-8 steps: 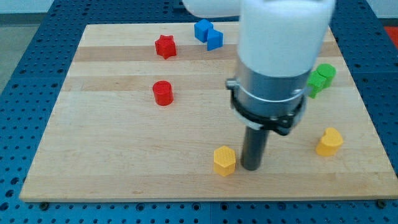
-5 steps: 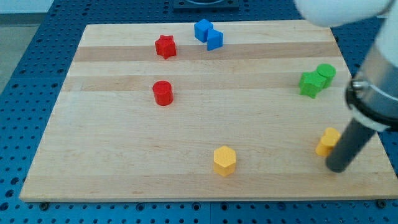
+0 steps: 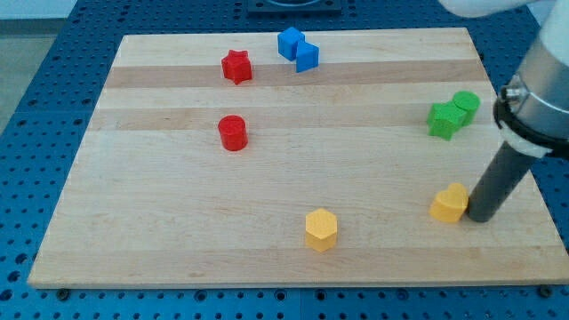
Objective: Place the yellow heart at the top of the yellow hexagon
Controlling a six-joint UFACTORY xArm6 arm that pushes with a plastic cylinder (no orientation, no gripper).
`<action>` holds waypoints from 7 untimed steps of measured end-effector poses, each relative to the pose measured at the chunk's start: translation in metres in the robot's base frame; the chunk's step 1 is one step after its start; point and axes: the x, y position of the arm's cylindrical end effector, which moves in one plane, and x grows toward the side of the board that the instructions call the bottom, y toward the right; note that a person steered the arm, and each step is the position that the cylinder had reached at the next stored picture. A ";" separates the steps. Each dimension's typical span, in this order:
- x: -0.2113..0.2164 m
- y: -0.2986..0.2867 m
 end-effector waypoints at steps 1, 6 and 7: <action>0.000 -0.019; -0.012 -0.021; -0.017 -0.021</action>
